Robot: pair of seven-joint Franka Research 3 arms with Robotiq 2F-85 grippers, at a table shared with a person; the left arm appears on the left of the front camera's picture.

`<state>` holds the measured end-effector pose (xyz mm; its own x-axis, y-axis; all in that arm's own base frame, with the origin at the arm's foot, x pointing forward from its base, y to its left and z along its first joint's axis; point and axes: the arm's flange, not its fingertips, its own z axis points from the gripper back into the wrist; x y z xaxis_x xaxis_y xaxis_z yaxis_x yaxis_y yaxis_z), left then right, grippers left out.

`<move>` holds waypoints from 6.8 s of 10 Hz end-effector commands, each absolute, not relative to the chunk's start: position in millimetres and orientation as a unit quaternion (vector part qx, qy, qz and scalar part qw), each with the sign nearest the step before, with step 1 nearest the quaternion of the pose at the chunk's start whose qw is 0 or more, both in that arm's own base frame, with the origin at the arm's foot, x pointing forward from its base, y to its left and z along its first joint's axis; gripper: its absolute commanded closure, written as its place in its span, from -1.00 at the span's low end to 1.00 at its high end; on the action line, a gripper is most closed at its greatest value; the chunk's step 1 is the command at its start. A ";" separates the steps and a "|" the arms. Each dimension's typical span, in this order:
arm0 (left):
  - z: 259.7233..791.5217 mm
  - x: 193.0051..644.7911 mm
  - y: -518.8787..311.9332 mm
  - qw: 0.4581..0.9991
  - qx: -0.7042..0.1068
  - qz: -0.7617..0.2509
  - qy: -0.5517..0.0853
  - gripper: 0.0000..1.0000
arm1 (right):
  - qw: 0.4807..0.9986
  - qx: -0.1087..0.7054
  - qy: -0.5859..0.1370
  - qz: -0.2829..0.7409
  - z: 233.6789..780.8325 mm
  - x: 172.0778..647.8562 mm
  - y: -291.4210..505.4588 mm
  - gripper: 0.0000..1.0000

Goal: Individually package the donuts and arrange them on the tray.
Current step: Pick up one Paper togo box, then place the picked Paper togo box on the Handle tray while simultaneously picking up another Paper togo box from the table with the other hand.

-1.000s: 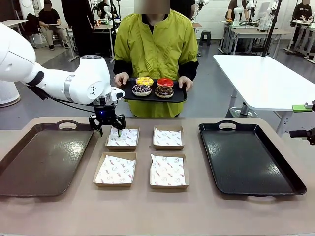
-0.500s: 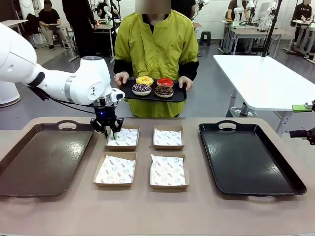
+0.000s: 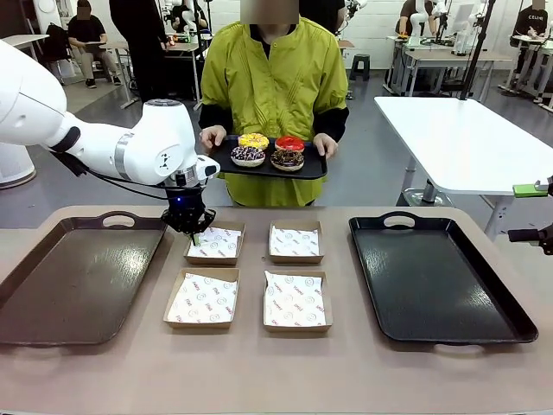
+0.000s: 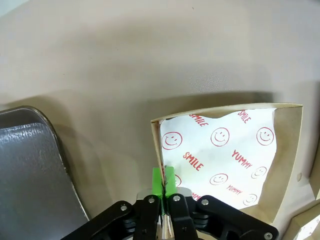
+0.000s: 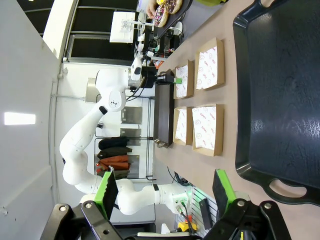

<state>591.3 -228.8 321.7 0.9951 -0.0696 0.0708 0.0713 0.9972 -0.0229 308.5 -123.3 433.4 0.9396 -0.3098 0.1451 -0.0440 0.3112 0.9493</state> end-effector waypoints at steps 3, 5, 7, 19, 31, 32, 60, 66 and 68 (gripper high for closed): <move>391.4 593.9 -235.0 0.999 0.009 -0.042 -0.028 1.00 | 0.789 0.589 -0.155 -0.084 433.7 309.6 -123.0 -1.00; 448.3 598.2 -236.5 0.998 0.007 -0.048 -0.048 1.00 | 0.789 0.589 -0.155 -0.084 433.7 309.6 -123.0 -1.00; 483.9 593.9 -238.8 0.996 0.008 -0.047 -0.072 1.00 | 0.789 0.589 -0.155 -0.084 433.7 309.6 -123.0 -1.00; 499.5 591.8 -238.7 0.996 -0.006 -0.041 -0.073 1.00 | 0.789 0.589 -0.155 -0.084 433.7 309.6 -123.0 -1.00; 499.5 591.8 -238.7 0.996 -0.006 -0.041 -0.073 1.00 | 0.789 0.589 -0.155 -0.084 433.7 309.6 -123.0 -1.00; 499.5 591.8 -238.7 0.996 -0.006 -0.041 -0.073 1.00 | 0.789 0.589 -0.155 -0.084 433.7 309.6 -123.0 -1.00; 485.8 447.9 -48.6 1.000 -0.014 -0.021 0.003 0.97 | 0.989 0.084 -0.102 -0.062 461.6 449.2 206.1 -1.00; 450.0 534.4 -13.4 0.999 0.003 -0.018 0.028 0.97 | 0.994 -0.005 -0.085 -0.061 374.9 533.8 275.2 -1.00; 433.2 545.2 -6.1 0.999 0.001 -0.026 0.034 0.97 | 0.994 -0.002 -0.099 -0.054 360.0 550.5 287.6 -1.00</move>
